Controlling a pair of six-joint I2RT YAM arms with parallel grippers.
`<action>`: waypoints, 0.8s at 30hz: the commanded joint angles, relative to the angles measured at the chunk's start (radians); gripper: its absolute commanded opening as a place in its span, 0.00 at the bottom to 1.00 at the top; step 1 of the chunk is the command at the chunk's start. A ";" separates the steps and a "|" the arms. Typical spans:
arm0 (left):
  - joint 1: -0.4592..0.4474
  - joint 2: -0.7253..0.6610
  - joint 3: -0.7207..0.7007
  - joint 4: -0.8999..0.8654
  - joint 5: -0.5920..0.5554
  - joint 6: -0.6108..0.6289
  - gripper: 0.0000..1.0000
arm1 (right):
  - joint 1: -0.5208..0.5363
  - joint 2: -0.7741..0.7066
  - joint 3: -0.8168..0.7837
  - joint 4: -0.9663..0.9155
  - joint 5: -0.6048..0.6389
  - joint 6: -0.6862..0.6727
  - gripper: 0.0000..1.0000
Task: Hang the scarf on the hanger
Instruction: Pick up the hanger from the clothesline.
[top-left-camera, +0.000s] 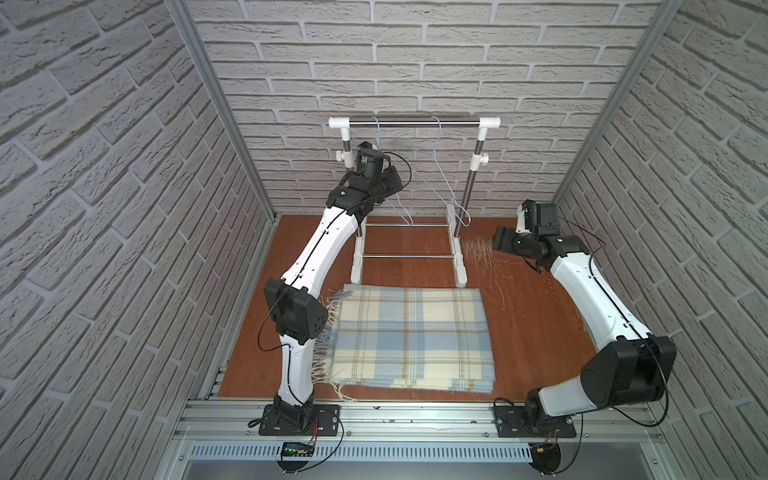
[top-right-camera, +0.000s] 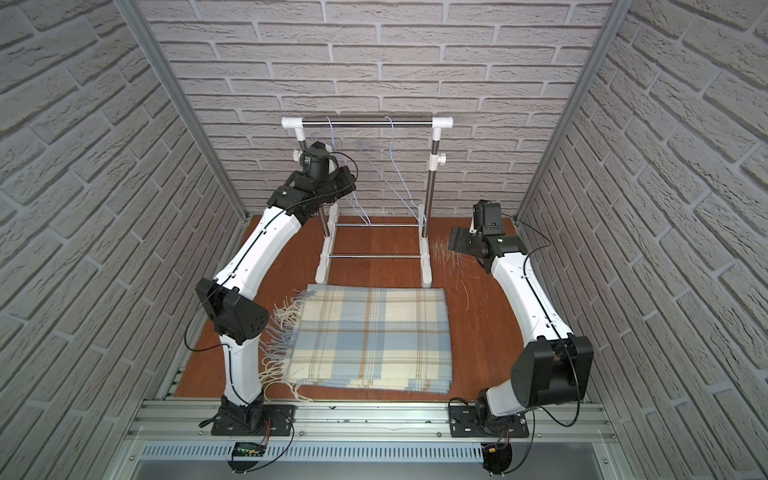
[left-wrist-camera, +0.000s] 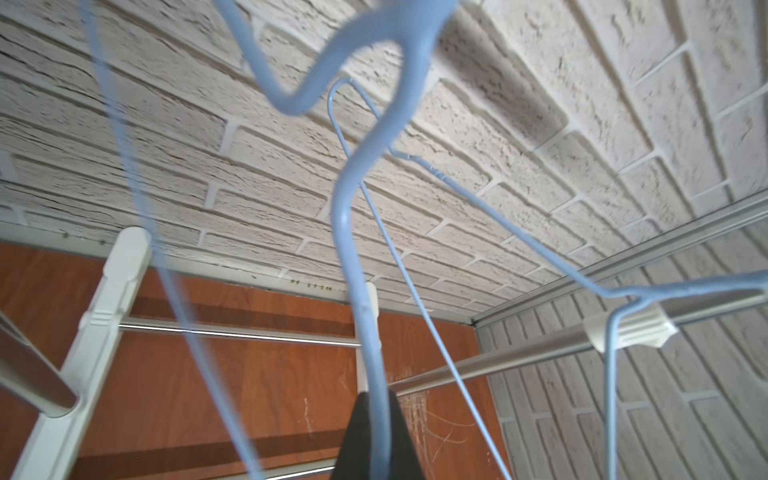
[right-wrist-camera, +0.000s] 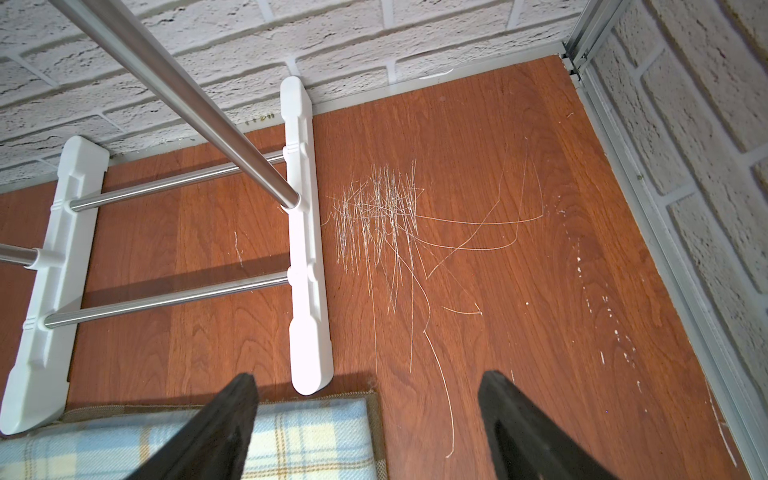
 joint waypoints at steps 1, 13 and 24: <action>0.003 -0.014 0.043 -0.016 -0.008 0.055 0.00 | 0.001 0.015 0.029 0.030 -0.011 0.007 0.87; 0.055 -0.049 0.093 0.076 0.384 0.207 0.00 | 0.030 0.025 0.048 0.046 0.018 0.015 0.85; 0.100 -0.137 -0.041 0.279 0.794 0.148 0.00 | 0.046 -0.020 0.021 0.025 0.049 0.008 0.85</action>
